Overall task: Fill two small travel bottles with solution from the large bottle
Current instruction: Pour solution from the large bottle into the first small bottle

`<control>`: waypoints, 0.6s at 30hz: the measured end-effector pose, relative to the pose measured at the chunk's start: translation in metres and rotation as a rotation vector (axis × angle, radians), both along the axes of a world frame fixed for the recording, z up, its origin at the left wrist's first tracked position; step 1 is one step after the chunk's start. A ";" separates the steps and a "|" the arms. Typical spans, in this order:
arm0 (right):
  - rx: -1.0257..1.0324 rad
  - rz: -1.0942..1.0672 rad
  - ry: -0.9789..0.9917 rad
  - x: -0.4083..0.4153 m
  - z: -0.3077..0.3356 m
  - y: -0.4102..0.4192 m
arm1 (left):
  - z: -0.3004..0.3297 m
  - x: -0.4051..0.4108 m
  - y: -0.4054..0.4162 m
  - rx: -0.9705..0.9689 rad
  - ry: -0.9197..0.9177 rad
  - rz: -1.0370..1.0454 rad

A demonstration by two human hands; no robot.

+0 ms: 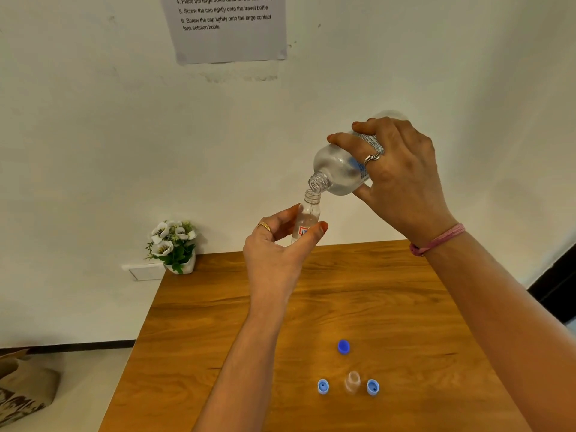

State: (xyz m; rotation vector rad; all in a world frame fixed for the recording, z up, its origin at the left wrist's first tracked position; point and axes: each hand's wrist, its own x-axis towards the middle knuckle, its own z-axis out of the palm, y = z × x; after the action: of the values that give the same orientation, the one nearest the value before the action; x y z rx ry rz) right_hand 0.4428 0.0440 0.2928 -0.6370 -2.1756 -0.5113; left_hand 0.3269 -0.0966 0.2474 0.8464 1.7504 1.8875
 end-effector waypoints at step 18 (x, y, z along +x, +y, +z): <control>-0.001 0.008 -0.009 -0.004 0.000 0.006 | -0.001 -0.005 0.006 0.000 0.010 -0.011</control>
State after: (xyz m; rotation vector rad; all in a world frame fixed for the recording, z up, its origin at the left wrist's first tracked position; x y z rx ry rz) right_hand 0.4383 0.0502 0.2924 -0.6272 -2.1863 -0.5097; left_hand 0.3220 -0.0908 0.2461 0.8657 1.7477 1.8793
